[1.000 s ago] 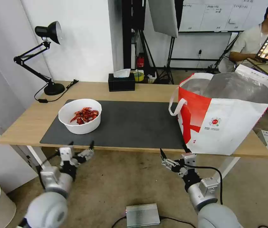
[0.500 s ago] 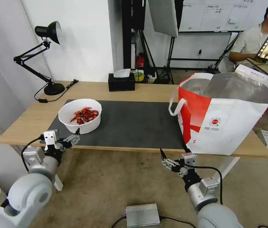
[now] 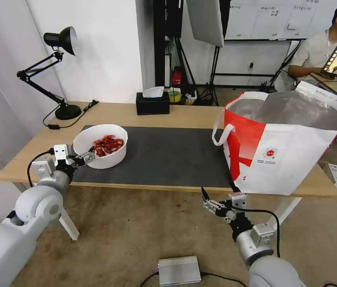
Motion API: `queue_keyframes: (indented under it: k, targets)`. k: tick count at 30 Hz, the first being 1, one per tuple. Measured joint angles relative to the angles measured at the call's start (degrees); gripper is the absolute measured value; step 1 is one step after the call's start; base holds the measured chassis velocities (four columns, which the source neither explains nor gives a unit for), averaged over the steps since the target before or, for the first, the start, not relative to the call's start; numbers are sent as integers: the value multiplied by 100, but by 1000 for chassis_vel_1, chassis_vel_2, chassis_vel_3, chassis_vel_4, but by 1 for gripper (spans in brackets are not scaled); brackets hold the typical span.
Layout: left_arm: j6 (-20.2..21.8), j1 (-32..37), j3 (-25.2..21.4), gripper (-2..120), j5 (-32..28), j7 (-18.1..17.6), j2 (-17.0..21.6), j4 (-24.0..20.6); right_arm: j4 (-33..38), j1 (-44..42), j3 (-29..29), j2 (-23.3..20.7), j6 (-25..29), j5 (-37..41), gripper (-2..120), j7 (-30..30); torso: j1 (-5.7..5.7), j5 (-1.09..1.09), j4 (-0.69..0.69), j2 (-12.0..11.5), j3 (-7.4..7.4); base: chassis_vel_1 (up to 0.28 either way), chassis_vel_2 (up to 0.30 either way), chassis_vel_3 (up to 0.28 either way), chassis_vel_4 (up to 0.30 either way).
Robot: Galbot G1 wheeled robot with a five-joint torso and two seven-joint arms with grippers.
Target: Pick up the trash from the table and place it into the takeout bag.
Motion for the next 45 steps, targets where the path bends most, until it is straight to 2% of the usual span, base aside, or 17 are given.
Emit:
queue_keyframes:
  k: [7, 13, 28, 37, 41, 42, 44, 45]
  targets:
    - [36, -423, 275, 100, -151, 11, 92, 435, 0, 0, 0, 0, 0, 0, 100, 0, 0, 0, 0, 0, 0, 0, 0, 0, 0]
    - [146, -624, 365, 100, -292, -12, 159, 585, 0, 0, 0, 0, 0, 0, 100, 0, 0, -1, 1, 0, 0, 0, 0, 0, 0]
    - [976, -1230, 588, 100, -1155, -404, 184, 844, 0, 0, 0, 0, 0, 0, 100, 0, 0, 0, 0, 0, 0, 0, 0, 0, 0]
    - [1253, -1350, 616, 100, -1408, -570, 202, 882, 0, 0, 0, 0, 0, 0, 100, 0, 0, 0, 0, 0, 0, 0, 0, 0, 0]
    - [1382, -1408, 636, 82, -1496, -709, 209, 889, 0, 0, 0, 0, 0, 0, 100, 0, 0, 0, 0, 0, 0, 0, 0, 0, 0]
    - [1382, -1408, 636, 82, -1496, -709, 209, 889, 0, 0, 0, 0, 0, 0, 100, 0, 0, 0, 0, 0, 0, 0, 0, 0, 0]
    - [1440, -1436, 645, 72, -1539, -736, 226, 885, 0, 0, 0, 0, 0, 0, 100, 0, 0, 0, 0, 0, 0, 0, 0, 0, 0]
    - [1440, -1436, 645, 72, -1539, -736, 226, 885, 0, 0, 0, 0, 0, 0, 100, 0, 0, 0, 0, 0, 0, 0, 0, 0, 0]
